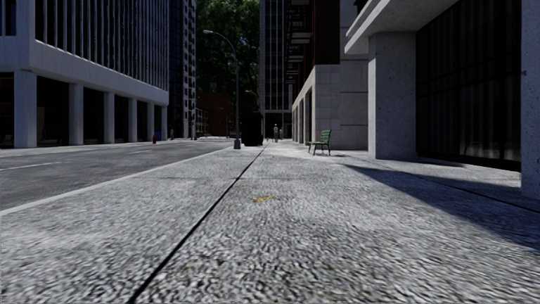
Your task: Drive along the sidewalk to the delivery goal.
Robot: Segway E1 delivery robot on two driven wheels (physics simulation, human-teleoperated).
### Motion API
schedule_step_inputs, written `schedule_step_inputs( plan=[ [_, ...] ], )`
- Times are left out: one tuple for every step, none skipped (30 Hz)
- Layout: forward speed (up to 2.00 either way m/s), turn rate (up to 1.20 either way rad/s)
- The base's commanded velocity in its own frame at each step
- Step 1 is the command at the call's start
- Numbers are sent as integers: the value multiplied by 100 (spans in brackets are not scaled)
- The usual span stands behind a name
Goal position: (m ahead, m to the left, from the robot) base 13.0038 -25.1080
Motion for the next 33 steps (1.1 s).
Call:
schedule_step_inputs(
  plan=[
    [200, 0],
    [200, 0],
    [200, 0],
    [200, 0],
    [200, 0],
    [200, 0],
    [200, 0],
    [200, 0],
    [200, 0],
    [200, 0],
    [200, 0],
    [200, 0],
    [200, 0],
    [200, 0],
    [200, 0],
    [200, 0],
    [200, 0],
    [200, 0],
    [200, 0],
    [200, 0],
    [200, 0],
    [200, 0],
    [200, 0],
    [200, 0],
    [200, 0],
    [200, 0],
    [200, 0],
    [200, 0],
    [200, 0],
    [200, 0],
    [200, 0],
    [200, 0],
    [200, 0]
  ],
)
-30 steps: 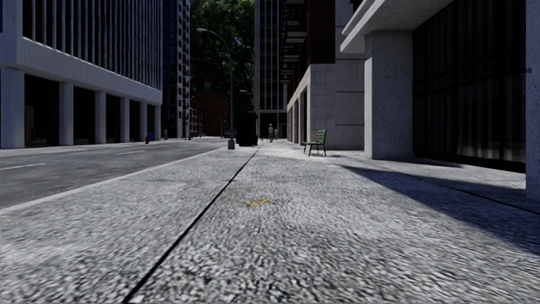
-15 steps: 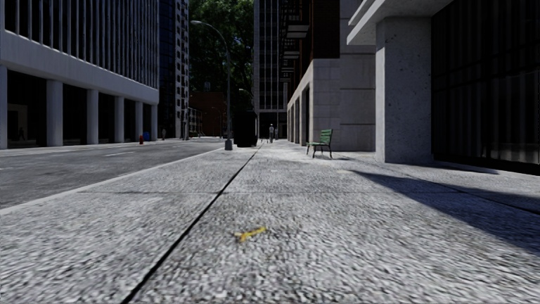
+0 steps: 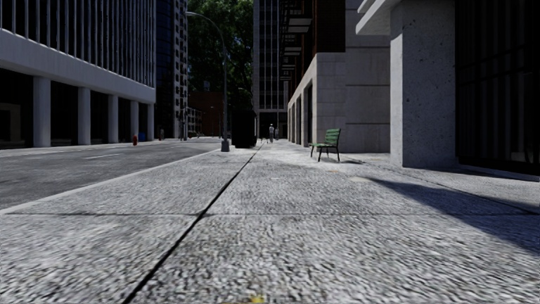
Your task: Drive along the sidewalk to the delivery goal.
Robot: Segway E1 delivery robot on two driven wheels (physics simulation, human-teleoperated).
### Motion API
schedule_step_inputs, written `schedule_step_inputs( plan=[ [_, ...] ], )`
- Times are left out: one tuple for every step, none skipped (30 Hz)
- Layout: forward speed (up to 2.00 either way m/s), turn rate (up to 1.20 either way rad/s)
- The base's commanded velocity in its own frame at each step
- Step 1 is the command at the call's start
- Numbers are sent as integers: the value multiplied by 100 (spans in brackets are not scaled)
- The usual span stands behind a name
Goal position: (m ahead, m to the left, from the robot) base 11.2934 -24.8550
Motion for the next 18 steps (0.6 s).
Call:
schedule_step_inputs(
  plan=[
    [200, 0],
    [200, 0],
    [200, 0],
    [200, 0],
    [200, 0],
    [200, 0],
    [200, 0],
    [200, 0],
    [200, 0],
    [200, 0],
    [200, 0],
    [200, 0],
    [200, 0],
    [200, 0],
    [200, 0],
    [200, 0],
    [200, 0],
    [200, 0]
  ],
)
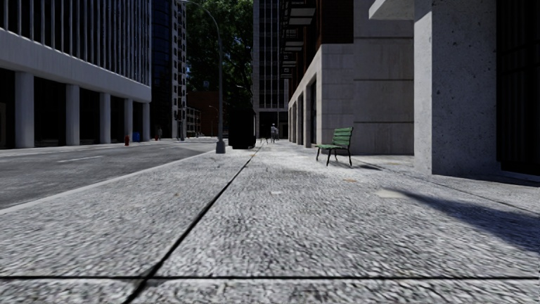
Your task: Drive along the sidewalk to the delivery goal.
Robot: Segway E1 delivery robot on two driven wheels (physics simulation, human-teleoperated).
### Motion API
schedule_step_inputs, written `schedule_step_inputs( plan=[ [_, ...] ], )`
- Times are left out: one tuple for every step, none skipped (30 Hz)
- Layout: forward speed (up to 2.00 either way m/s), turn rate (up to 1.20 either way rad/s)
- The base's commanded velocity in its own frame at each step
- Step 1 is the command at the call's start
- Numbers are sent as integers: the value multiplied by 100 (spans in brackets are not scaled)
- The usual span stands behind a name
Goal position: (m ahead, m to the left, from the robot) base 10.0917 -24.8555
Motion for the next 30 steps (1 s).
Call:
schedule_step_inputs(
  plan=[
    [200, 0],
    [200, 0],
    [200, 0],
    [200, 0],
    [200, 0],
    [200, 0],
    [200, 0],
    [200, 0],
    [200, 0],
    [200, 0],
    [200, 0],
    [200, 0],
    [200, 0],
    [200, 0],
    [200, 0],
    [200, 0],
    [200, 0],
    [200, 0],
    [200, 0],
    [200, 0],
    [200, 0],
    [200, 0],
    [200, 0],
    [200, 0],
    [200, 0],
    [200, 0],
    [200, 0],
    [200, 0],
    [200, 0],
    [200, 0]
  ],
)
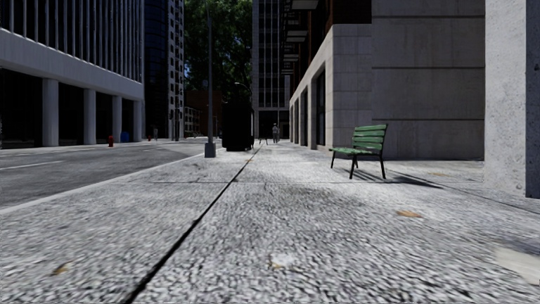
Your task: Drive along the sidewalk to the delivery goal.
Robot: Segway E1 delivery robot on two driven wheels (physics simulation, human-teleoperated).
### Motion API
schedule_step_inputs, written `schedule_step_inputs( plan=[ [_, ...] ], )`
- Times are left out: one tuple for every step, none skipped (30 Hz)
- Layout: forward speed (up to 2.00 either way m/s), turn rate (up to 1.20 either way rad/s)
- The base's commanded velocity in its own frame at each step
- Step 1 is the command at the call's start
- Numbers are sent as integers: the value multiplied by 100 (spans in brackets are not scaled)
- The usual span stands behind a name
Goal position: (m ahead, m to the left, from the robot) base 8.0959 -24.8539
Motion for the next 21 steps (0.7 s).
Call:
schedule_step_inputs(
  plan=[
    [200, 0],
    [200, 0],
    [200, 0],
    [200, 0],
    [200, 0],
    [200, 0],
    [200, 0],
    [200, 0],
    [200, 0],
    [200, 0],
    [200, 0],
    [200, 0],
    [200, 0],
    [200, 0],
    [200, 0],
    [200, 0],
    [200, 0],
    [200, 0],
    [200, 0],
    [200, 0],
    [200, 0]
  ],
)
